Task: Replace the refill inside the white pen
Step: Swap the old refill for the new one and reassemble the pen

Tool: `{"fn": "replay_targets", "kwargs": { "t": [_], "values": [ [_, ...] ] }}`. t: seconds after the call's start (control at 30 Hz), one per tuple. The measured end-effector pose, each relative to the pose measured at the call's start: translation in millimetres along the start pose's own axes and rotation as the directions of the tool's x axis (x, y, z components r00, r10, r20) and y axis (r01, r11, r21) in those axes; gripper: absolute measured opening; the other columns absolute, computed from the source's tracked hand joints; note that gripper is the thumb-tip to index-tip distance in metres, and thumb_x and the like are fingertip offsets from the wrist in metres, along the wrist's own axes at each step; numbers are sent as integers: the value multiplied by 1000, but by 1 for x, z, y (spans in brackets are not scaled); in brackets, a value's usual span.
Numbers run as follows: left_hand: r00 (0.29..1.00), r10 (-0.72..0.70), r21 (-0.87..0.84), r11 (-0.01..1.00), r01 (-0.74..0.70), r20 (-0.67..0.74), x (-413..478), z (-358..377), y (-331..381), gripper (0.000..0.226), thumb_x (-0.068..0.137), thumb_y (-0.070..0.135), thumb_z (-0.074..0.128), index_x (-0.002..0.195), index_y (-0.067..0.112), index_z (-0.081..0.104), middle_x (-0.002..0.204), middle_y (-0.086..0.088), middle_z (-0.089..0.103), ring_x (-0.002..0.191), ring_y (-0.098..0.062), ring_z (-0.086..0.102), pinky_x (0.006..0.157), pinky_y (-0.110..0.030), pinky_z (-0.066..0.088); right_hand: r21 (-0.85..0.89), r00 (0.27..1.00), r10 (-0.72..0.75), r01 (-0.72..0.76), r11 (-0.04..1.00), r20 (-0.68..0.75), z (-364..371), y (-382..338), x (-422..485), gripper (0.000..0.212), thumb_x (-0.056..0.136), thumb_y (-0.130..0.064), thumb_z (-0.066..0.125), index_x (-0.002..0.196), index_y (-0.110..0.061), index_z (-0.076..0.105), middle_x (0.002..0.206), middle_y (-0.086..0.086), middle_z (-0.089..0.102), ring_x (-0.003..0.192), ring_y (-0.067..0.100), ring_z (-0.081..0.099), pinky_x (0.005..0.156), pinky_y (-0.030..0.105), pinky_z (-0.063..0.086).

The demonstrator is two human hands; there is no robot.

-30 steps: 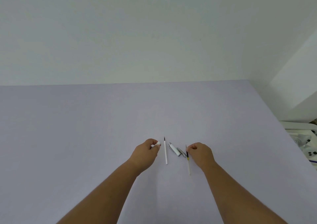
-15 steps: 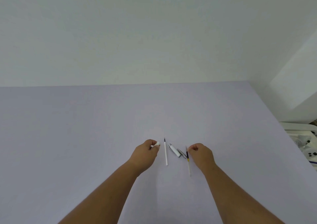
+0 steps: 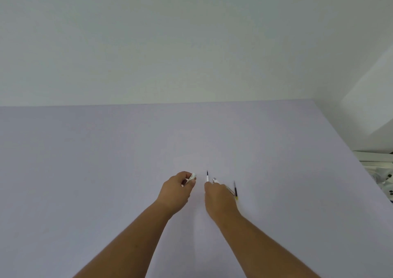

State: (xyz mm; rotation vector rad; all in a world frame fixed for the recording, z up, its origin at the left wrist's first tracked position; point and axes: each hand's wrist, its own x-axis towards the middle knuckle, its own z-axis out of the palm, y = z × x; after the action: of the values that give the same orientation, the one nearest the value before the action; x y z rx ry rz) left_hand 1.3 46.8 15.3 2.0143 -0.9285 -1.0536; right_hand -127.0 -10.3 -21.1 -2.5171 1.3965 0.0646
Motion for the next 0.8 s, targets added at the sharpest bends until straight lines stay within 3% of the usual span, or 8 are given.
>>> {"fn": "replay_targets", "kwargs": {
  "t": [0.13,0.27,0.33,0.4,0.5,0.67,0.8],
  "values": [
    [1000,-11,60,998,12,-20,0,-4,-7,23,92,39,53,110,30,63,98,6,59,79,-8,55,64,-20,46,109,997,75,-77,991,25,3,-3,-2,23,90,-1,38,105,-7,55,103,10,64,94,24,61,73,30,47],
    [999,-31,61,998,32,-17,0,-5,-11,20,89,40,57,106,33,65,98,9,58,79,-4,52,60,-13,39,458,978,192,-205,865,77,-3,-6,2,25,88,-9,47,108,-6,61,99,9,66,89,23,62,69,28,45],
    [999,-42,52,998,43,-20,1,-5,-12,17,88,38,60,104,35,67,97,9,59,77,-3,53,58,-13,38,680,960,274,-235,695,52,-12,-7,5,23,86,-14,54,105,-10,66,94,5,68,83,19,61,71,26,48],
    [999,-39,67,997,40,-17,2,-4,-13,16,87,35,62,102,35,68,95,9,60,76,-4,54,56,-14,38,870,932,356,-231,436,69,-22,-6,8,10,85,-17,60,93,-17,67,81,-1,68,76,17,62,73,31,54],
    [1000,-24,92,995,25,-7,4,-2,-10,12,86,33,64,97,37,69,92,9,60,74,-6,54,55,-15,39,952,912,395,-212,219,113,-34,-2,12,4,82,-23,65,79,-26,65,72,-7,67,66,11,62,70,30,56],
    [1000,11,89,996,-10,-8,4,2,-4,9,87,34,64,94,38,67,94,7,61,75,-6,54,55,-15,38,966,932,345,-185,179,114,-43,0,10,7,79,-21,67,75,-26,69,65,-10,65,59,5,57,61,20,50],
    [999,43,53,998,-42,-11,2,5,4,9,88,35,62,95,36,67,95,8,62,78,-7,54,59,-14,39,956,951,291,-179,234,107,-44,-1,5,6,79,-22,67,77,-26,70,72,-13,71,70,5,62,65,21,46]
  ]
}}
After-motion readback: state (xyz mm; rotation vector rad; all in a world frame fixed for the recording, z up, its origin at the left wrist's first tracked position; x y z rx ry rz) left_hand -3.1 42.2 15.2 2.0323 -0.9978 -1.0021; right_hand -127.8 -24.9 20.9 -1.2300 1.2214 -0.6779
